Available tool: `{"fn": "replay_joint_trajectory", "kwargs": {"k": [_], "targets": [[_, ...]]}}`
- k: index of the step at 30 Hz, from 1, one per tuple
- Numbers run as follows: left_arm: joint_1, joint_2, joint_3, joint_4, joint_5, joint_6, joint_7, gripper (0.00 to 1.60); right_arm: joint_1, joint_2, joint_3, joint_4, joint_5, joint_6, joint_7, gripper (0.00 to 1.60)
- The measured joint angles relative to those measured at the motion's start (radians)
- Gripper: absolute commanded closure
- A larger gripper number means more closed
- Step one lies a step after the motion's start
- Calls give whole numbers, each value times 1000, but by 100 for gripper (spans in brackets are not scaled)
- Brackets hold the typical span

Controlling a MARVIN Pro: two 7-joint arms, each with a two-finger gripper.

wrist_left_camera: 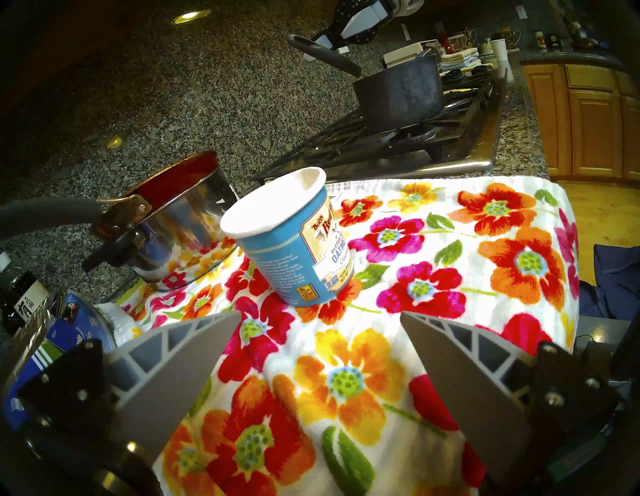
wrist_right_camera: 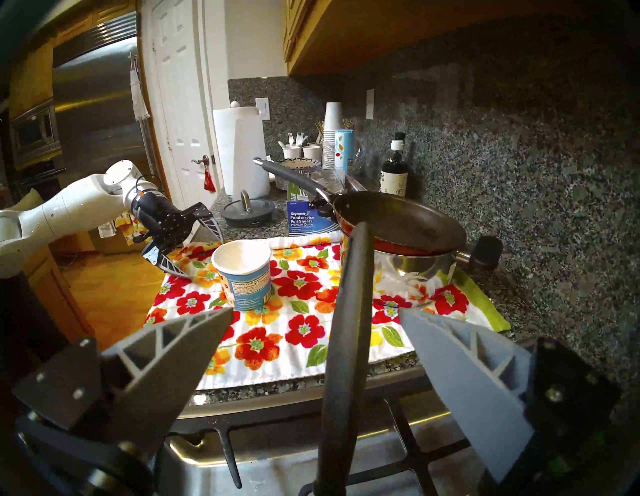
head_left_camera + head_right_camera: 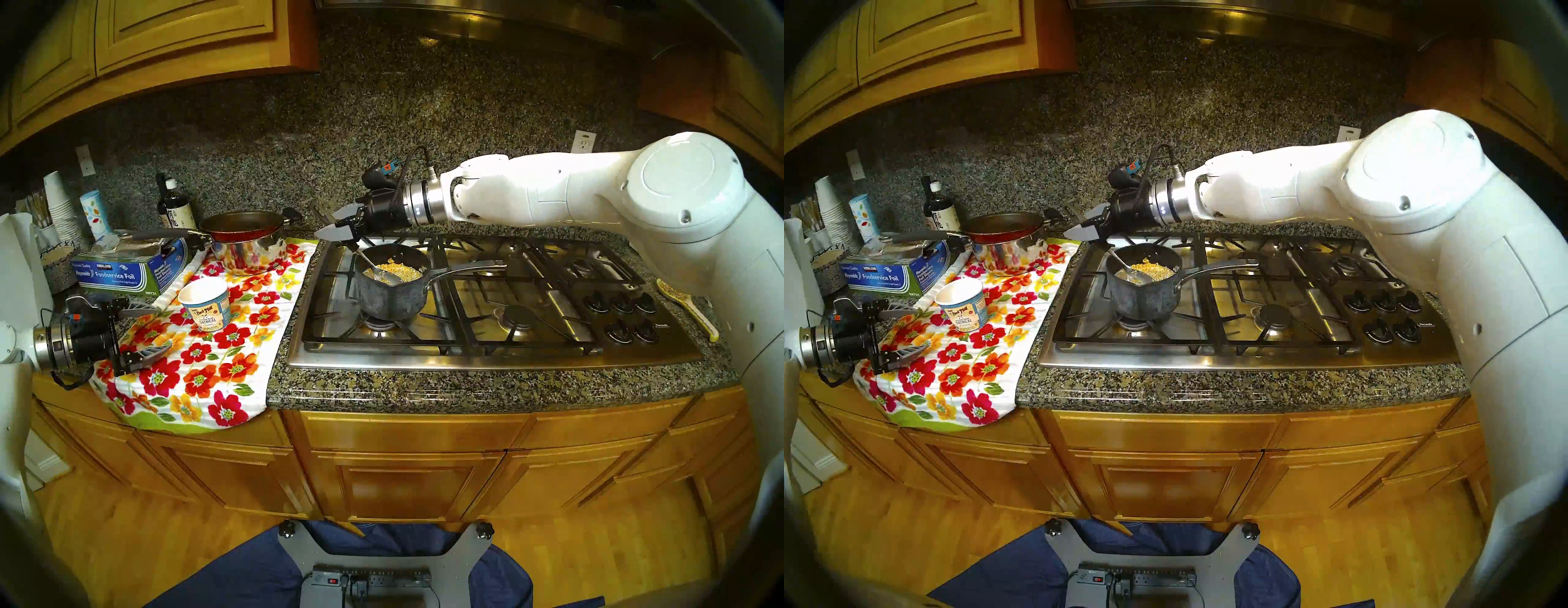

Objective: Pour oats into pot and stir with a spoon

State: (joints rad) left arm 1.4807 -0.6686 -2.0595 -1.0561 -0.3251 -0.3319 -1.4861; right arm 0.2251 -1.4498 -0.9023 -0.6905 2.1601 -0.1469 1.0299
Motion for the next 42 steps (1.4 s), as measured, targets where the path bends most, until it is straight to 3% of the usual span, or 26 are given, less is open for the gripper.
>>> {"fn": "replay_joint_trajectory", "kwargs": {"k": [12, 13, 15, 16, 17, 30, 42], "targets": [[0, 0, 0, 0, -1, 0, 0, 0, -65, -42, 6, 130, 1, 37, 63, 0], [0, 0, 0, 0, -1, 0, 0, 0, -69, -45, 6, 139, 1, 39, 67, 33], [0, 1, 0, 0, -1, 0, 0, 0, -78, -50, 6, 160, 1, 45, 77, 114], [0, 1, 0, 0, -1, 0, 0, 0, -83, -53, 6, 172, 1, 48, 84, 143], [0, 1, 0, 0, -1, 0, 0, 0, -85, -55, 6, 177, 1, 49, 86, 160], [0, 1, 0, 0, -2, -1, 0, 0, -117, -73, 14, 248, 1, 62, 133, 160], [0, 1, 0, 0, -2, -1, 0, 0, -122, -48, 41, 260, 13, 4, 117, 160]]}}
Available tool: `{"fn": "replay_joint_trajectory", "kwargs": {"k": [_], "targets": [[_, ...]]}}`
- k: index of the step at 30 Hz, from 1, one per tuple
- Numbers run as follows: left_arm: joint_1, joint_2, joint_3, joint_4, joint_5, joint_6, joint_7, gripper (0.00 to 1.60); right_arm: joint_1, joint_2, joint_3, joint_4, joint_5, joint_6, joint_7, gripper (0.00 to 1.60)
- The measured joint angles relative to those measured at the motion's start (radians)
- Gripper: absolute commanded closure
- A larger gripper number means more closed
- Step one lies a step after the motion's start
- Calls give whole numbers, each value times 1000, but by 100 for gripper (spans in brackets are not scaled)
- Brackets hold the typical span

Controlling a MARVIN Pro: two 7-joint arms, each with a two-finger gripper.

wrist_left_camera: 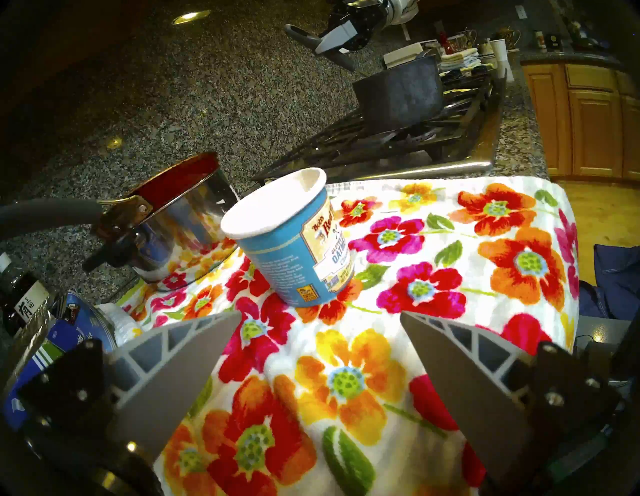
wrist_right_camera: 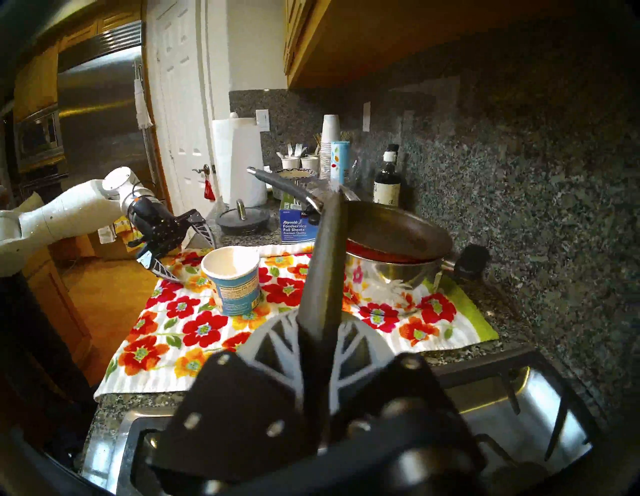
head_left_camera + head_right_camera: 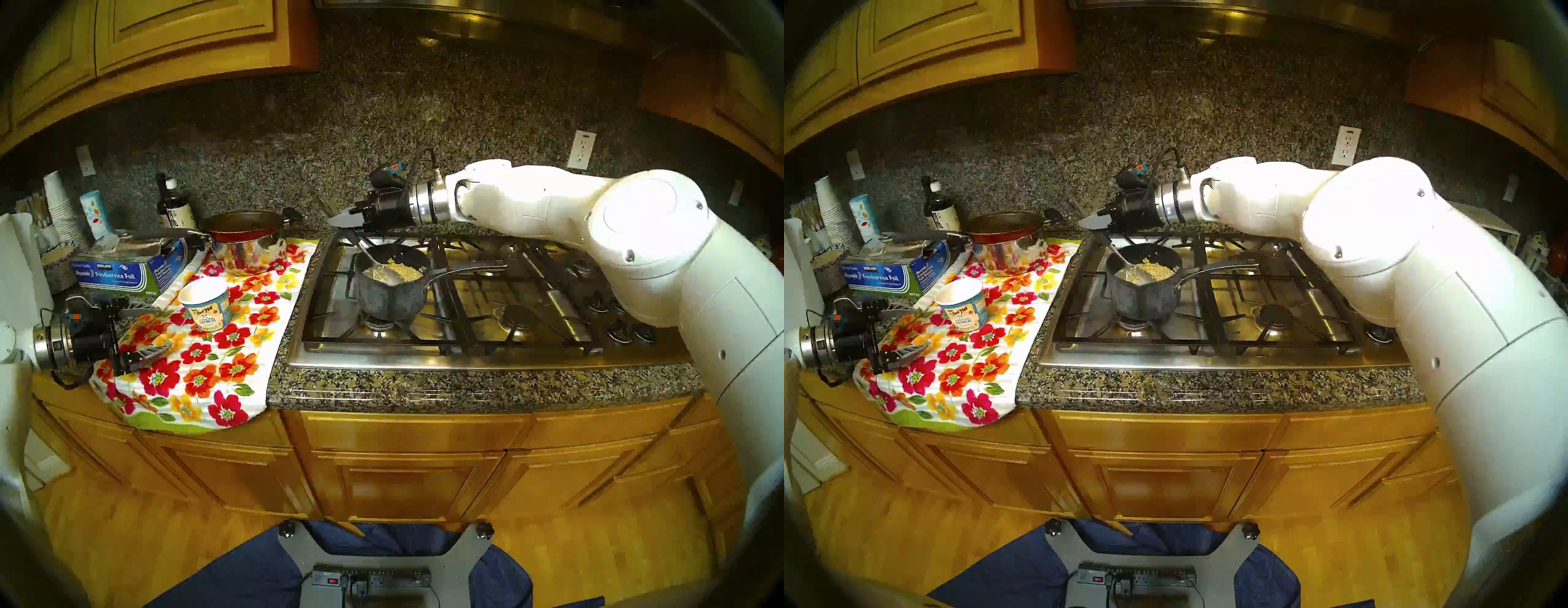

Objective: Pour oats into pot and stir with a spoon

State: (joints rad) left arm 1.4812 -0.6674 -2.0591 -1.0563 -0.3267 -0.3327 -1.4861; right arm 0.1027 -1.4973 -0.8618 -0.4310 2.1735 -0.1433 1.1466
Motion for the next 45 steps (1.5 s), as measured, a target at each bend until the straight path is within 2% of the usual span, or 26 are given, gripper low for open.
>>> {"fn": "replay_joint_trajectory", "kwargs": {"k": [9, 10, 20, 28, 36, 45], "targets": [[0, 0, 0, 0, 0, 0, 0, 0, 6, 44, 20, -32, 8, -93, -16, 160], [0, 0, 0, 0, 0, 0, 0, 0, 10, 58, 23, -55, 8, -125, -19, 160], [0, 0, 0, 0, 1, 0, 0, 0, 33, 99, 28, -126, -3, -254, -33, 160], [0, 0, 0, 0, 1, 0, 0, 0, 59, 128, 27, -202, -40, -388, -61, 160], [0, 0, 0, 0, 1, 0, 0, 0, 82, 160, -11, -300, -100, -522, -138, 160], [0, 0, 0, 0, 0, 0, 0, 0, 125, 211, -72, -426, -141, -606, -237, 160]]}}
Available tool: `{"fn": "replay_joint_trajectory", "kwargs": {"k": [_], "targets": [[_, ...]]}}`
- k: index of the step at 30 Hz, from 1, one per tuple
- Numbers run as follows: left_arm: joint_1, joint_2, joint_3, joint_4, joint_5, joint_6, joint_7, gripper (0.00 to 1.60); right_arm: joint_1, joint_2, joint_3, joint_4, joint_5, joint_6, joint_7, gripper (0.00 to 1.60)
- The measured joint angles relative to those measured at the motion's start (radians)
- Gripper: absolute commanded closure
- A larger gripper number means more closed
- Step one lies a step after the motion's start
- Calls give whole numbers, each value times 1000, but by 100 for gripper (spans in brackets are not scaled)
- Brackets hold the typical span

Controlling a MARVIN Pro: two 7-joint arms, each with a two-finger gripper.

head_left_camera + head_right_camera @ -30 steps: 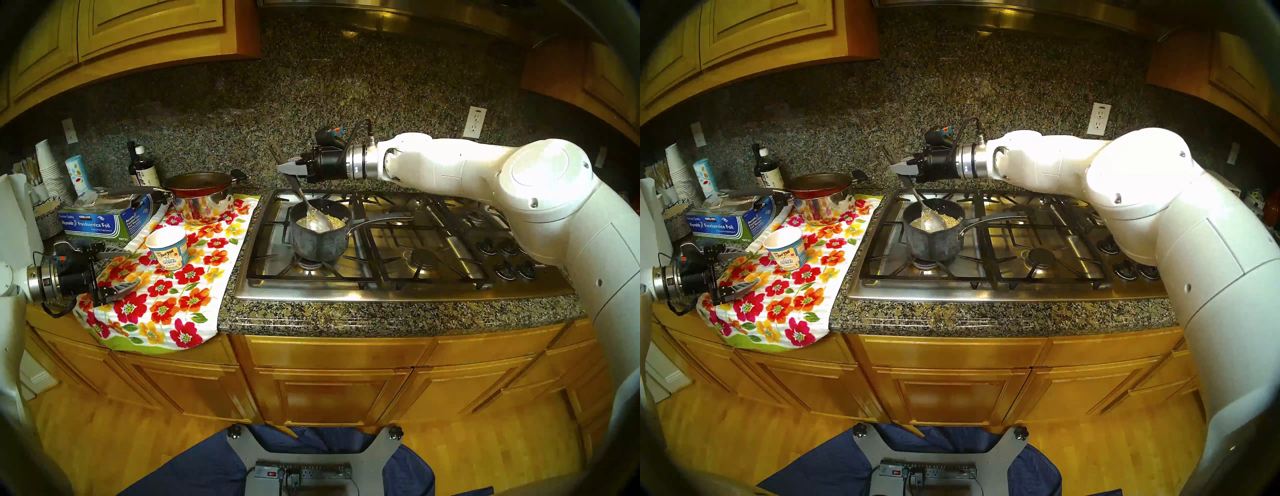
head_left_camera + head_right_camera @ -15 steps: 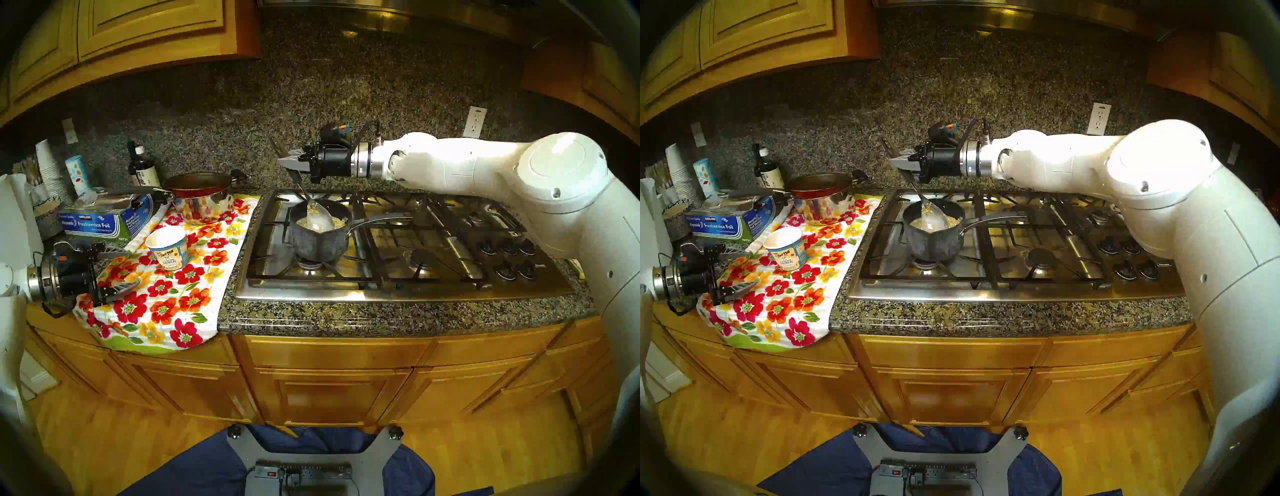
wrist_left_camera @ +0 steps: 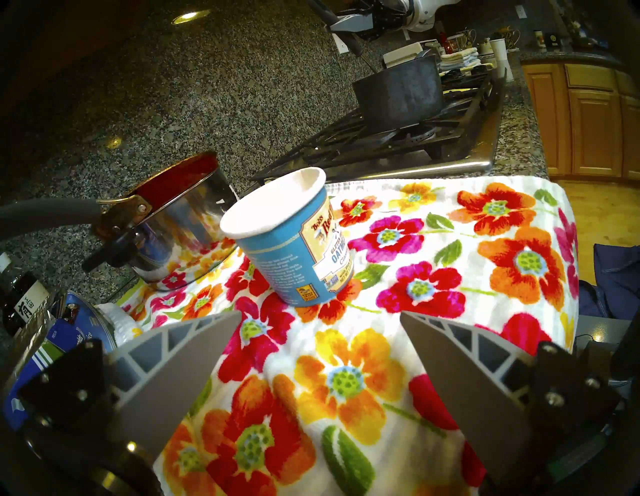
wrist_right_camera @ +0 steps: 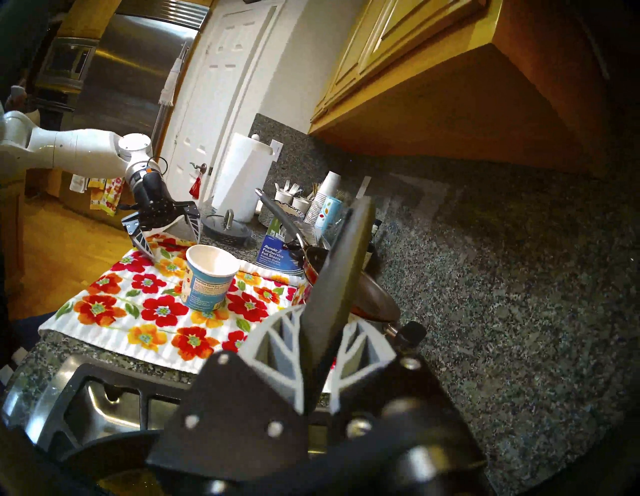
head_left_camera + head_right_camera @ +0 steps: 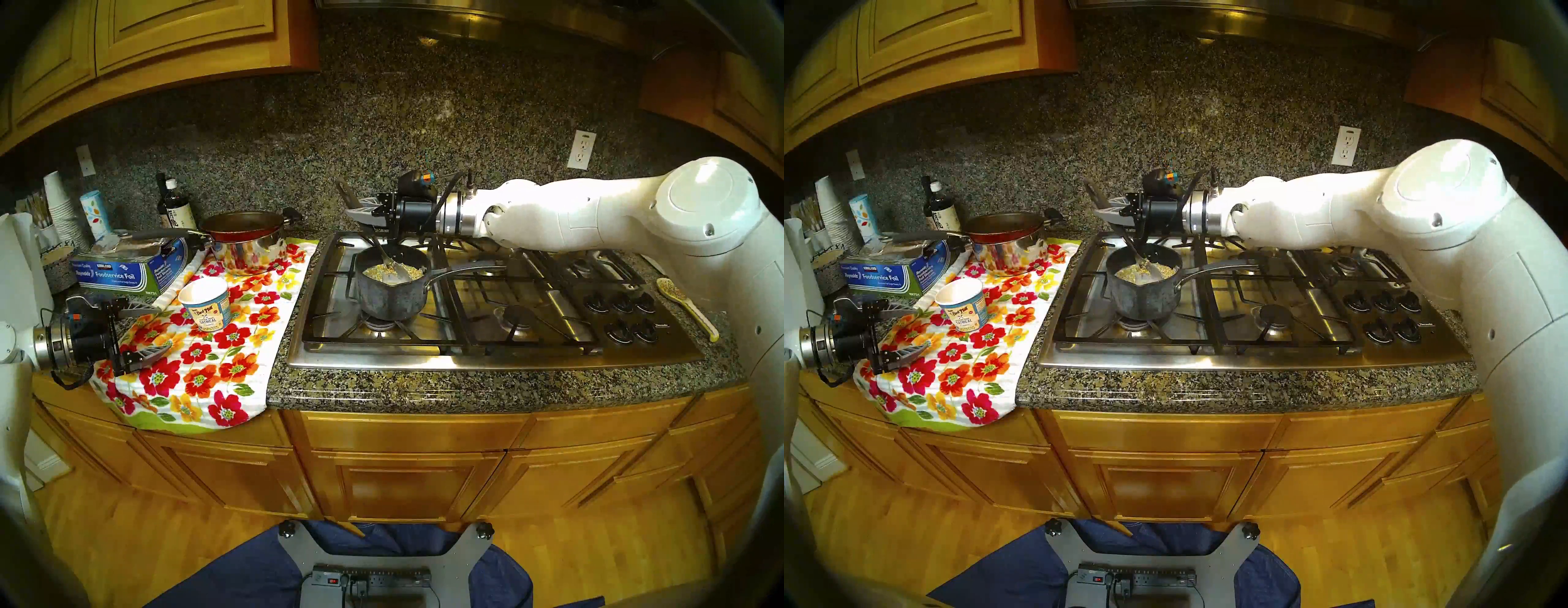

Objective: Pour oats into pot and stir with a spoon

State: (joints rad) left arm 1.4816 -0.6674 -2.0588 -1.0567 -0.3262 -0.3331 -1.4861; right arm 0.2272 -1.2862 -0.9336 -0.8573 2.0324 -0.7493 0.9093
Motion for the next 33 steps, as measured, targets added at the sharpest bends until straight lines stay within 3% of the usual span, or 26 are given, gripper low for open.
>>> {"fn": "replay_joint_trajectory", "kwargs": {"k": [6, 15, 24, 33], "targets": [[0, 0, 0, 0, 0, 0, 0, 0, 46, 37, -12, -112, -5, -19, -32, 160], [0, 0, 0, 0, 0, 0, 0, 0, 86, 45, -2, -215, 3, -8, -80, 160], [0, 0, 0, 0, 0, 0, 0, 0, 107, 17, 14, -208, 21, 31, -138, 160], [0, 0, 0, 0, -1, 0, 0, 0, 82, -37, 6, -107, 15, 32, -178, 160]]}}
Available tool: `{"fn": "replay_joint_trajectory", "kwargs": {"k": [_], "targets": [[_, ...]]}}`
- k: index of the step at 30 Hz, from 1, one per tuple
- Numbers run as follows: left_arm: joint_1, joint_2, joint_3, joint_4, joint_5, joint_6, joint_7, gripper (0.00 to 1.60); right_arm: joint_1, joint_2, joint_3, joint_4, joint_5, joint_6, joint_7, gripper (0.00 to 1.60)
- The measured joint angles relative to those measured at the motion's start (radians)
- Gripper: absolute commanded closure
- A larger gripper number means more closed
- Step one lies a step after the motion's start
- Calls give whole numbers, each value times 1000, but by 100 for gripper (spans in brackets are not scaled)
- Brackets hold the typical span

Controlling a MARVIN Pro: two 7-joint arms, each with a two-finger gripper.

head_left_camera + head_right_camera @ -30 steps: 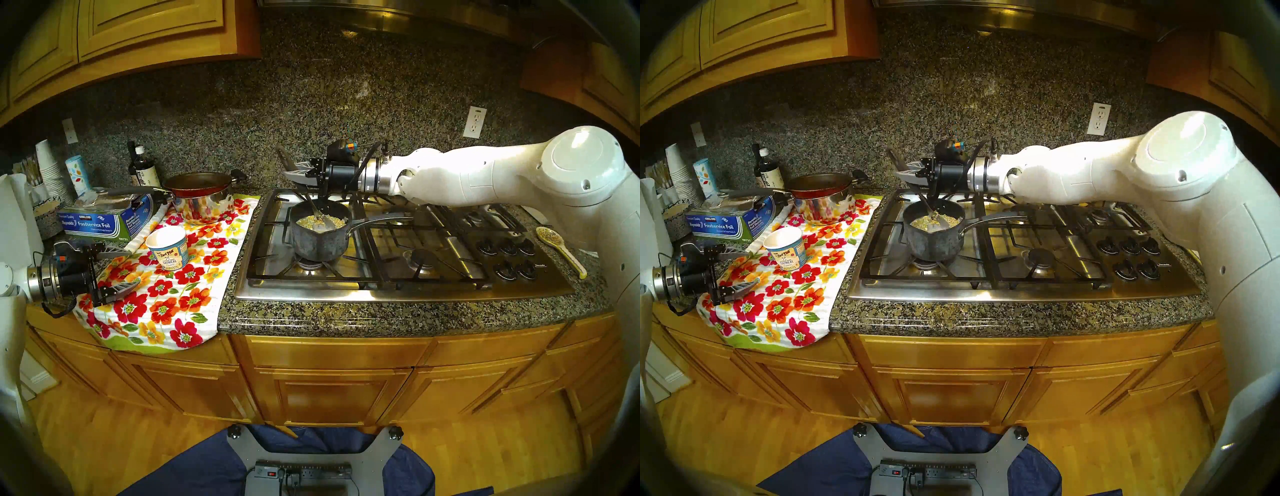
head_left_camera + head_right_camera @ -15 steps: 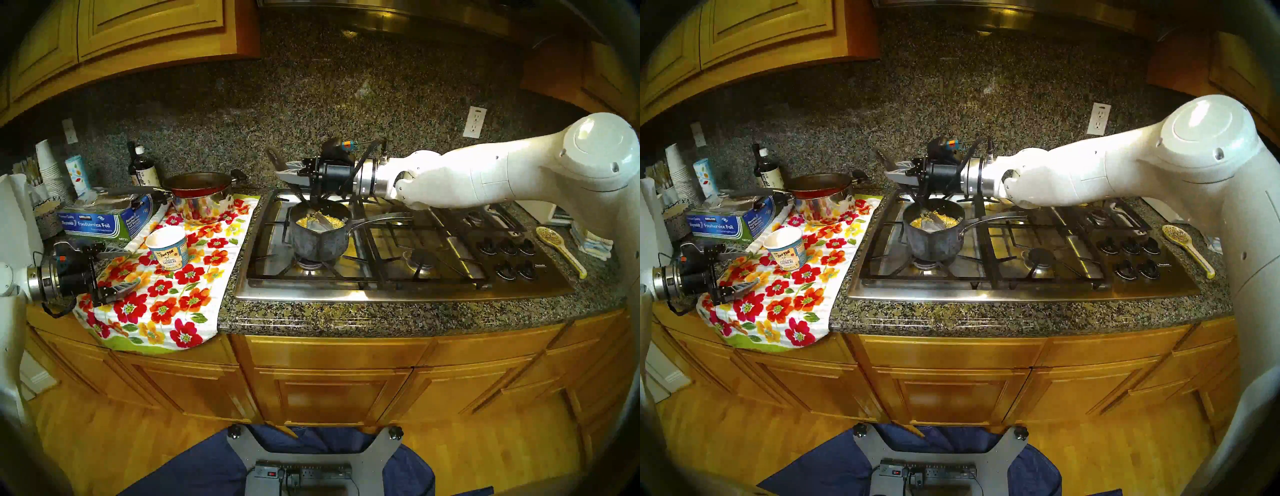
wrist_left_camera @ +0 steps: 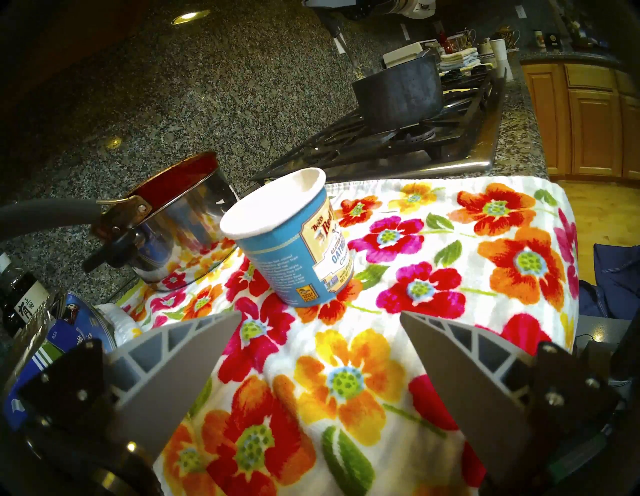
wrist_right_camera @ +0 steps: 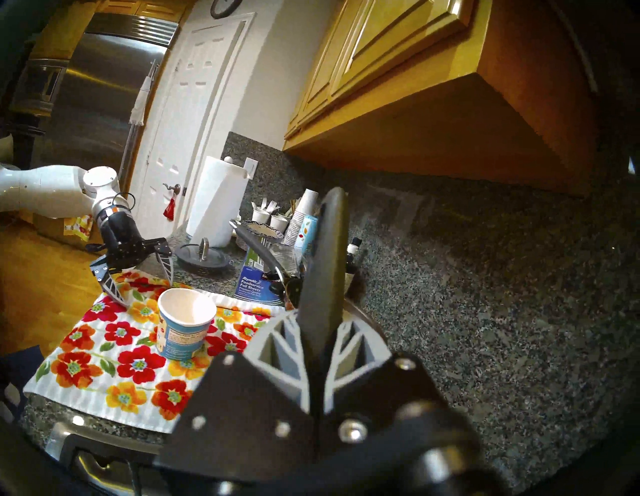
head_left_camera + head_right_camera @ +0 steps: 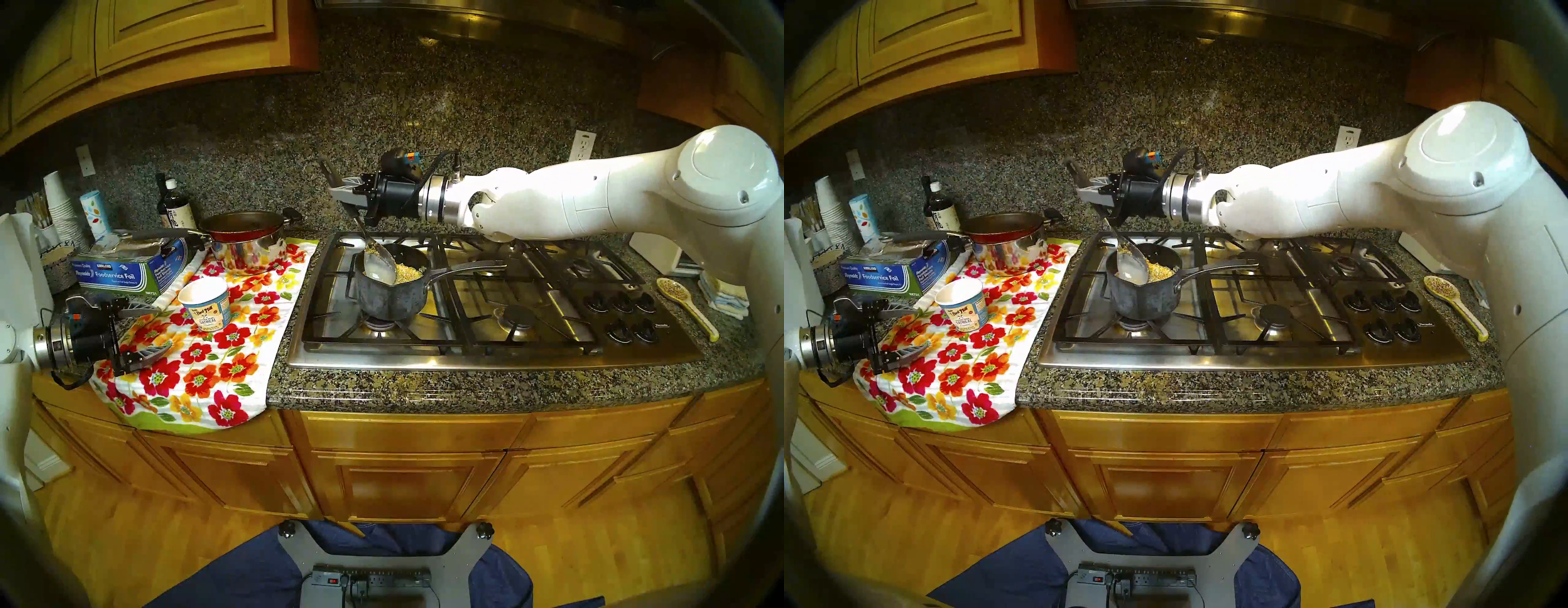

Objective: Pour oats into pot and stir with a spoon

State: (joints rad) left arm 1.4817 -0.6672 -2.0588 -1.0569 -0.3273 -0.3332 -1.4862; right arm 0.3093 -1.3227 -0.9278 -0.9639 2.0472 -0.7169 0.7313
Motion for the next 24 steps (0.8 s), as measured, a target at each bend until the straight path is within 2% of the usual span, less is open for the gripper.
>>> {"fn": "replay_joint_trajectory", "kwargs": {"k": [10, 24], "targets": [[0, 0, 0, 0, -1, 0, 0, 0, -68, -44, -9, 115, -33, -20, 18, 160], [0, 0, 0, 0, -1, 0, 0, 0, -58, 10, -41, 110, -55, -41, 76, 160]]}}
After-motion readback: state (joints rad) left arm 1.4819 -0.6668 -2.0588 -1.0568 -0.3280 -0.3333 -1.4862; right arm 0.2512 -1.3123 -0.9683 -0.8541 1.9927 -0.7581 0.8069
